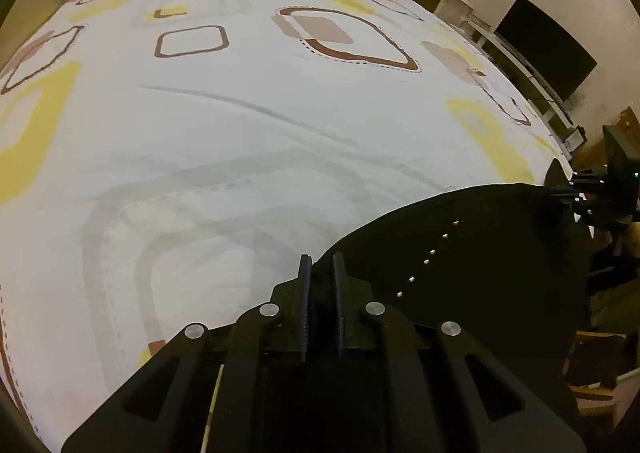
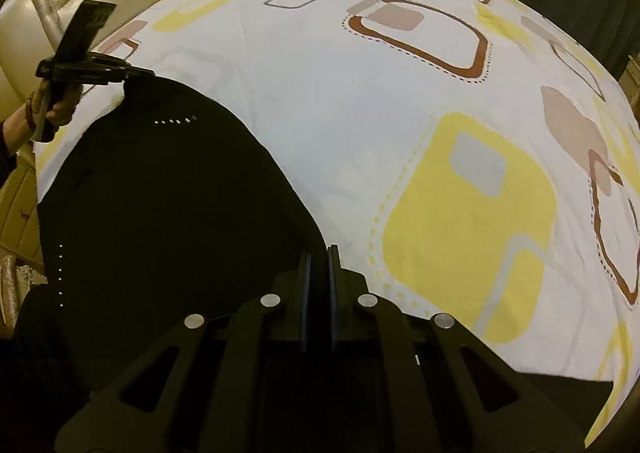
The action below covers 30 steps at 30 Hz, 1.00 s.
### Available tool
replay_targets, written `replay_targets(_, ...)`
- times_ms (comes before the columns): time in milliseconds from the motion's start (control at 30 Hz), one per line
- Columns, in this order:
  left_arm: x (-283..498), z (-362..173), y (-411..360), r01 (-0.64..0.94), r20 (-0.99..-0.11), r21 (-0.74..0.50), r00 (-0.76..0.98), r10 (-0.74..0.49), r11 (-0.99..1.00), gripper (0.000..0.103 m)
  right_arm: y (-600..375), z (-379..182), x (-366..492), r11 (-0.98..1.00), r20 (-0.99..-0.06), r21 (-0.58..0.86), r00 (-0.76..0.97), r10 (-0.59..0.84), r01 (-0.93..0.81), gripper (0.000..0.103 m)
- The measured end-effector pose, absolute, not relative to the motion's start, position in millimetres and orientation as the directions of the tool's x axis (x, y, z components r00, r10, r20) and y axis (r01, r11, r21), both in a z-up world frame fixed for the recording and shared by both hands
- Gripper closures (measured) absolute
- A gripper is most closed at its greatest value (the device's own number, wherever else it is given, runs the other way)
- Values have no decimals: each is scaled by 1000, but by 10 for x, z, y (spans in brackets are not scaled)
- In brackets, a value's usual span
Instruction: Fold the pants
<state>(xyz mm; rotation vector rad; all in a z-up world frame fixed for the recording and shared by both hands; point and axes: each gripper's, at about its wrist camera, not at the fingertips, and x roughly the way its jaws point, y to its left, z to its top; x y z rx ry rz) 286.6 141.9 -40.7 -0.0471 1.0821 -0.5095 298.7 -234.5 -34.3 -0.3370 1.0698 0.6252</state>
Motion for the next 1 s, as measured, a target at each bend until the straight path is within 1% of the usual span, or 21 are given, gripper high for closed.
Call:
replay_targets(33,2862,-406,1431,375,-830,-286,363,-424,882,89,-2316,-353,2975,782,-891,42,331,310,-621,96)
replay_targets(67,2857,-413,1432,375,-834,-274,366,-413,886,79,-2299,-358,2970,782,-892,42,328,310,-622,96)
replay_targets(100,2853,-425,1425,379,-840,-246,376,-392,892,59,-2290,-375,2957,781,-895,37,328,304,-623,96)
replay_targets(167,2858,-459,1418,380,-847,-209,389,-361,901,35,-2316,-411,2991,783,-897,41,322,302,-621,96)
replay_targets(300,2928,-579,1440,387,-860,-225,353,-369,894,34,-2342,-448,3061,788,-896,59,315,312,-613,96)
replay_targets(333,2961,-624,1449,379,-866,-235,336,-370,895,36,-2350,-459,3069,789,-897,64,311,314,-611,96)
replay_targets(367,2989,-657,1451,369,-871,-250,319,-374,895,51,-2350,-463,3073,789,-898,61,312,311,-611,96)
replay_targets(400,3028,-724,1452,352,-885,-252,294,-362,901,73,-2345,-468,3078,789,-898,59,313,310,-611,96)
replay_targets(467,3044,-776,1467,341,-894,-244,283,-346,908,93,-2335,-470,3081,790,-897,56,316,308,-611,96)
replay_targets(567,2999,-690,1479,350,-878,-246,316,-361,904,96,-2339,-442,3058,794,-891,47,333,307,-606,96)
replay_targets(733,2809,-318,1540,348,-824,-267,401,-400,899,97,-2400,-257,2873,800,-858,30,395,328,-599,96)
replay_targets(867,2489,82,1577,370,-775,-275,461,-432,888,97,-2465,-51,2574,803,-824,-6,457,334,-596,96)
replay_targets(1000,2131,321,1615,375,-740,-294,494,-457,879,97,-2541,115,2197,806,-786,-41,517,339,-590,95)
